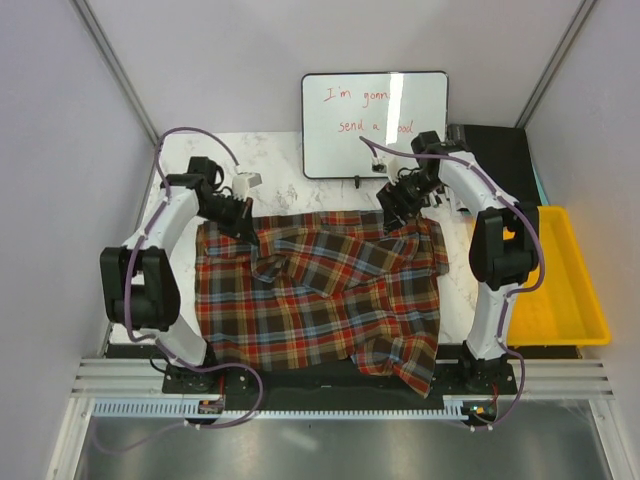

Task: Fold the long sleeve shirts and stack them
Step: Fold the shirt

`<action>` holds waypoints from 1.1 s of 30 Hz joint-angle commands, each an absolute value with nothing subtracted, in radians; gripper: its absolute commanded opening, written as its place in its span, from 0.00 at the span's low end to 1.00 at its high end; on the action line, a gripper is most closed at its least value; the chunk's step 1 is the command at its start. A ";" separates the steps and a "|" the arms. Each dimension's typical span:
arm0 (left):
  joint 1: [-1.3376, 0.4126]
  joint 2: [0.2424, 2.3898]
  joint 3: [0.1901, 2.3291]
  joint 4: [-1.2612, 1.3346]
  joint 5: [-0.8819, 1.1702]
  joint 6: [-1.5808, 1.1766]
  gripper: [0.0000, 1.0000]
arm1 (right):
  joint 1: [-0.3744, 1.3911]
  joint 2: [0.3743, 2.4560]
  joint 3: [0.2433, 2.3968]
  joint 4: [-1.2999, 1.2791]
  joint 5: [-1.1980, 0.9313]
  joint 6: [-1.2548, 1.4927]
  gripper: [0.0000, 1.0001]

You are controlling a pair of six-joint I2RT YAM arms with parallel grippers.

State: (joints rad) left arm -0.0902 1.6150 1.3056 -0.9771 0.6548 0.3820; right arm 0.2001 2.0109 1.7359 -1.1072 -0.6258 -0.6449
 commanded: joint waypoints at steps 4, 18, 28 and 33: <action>0.049 1.735 1.315 -0.982 0.716 0.439 0.02 | 0.207 2.042 1.750 -1.131 -0.630 -0.675 0.89; 0.216 1.825 1.350 -1.037 0.655 0.472 0.02 | 0.210 2.079 1.812 -1.092 -0.575 -0.644 0.88; 0.224 1.840 1.430 -0.999 0.543 0.479 0.44 | 0.213 2.071 1.798 -1.040 -0.535 -0.572 0.76; 0.160 1.695 1.382 -0.983 0.507 0.538 0.49 | 0.221 2.025 1.755 -0.983 -0.523 -0.508 0.63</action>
State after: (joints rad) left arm 0.2184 1.8416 1.3903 -1.0035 0.5629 0.4618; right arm 0.2081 2.0777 1.7752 -1.0519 -0.5396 -0.5751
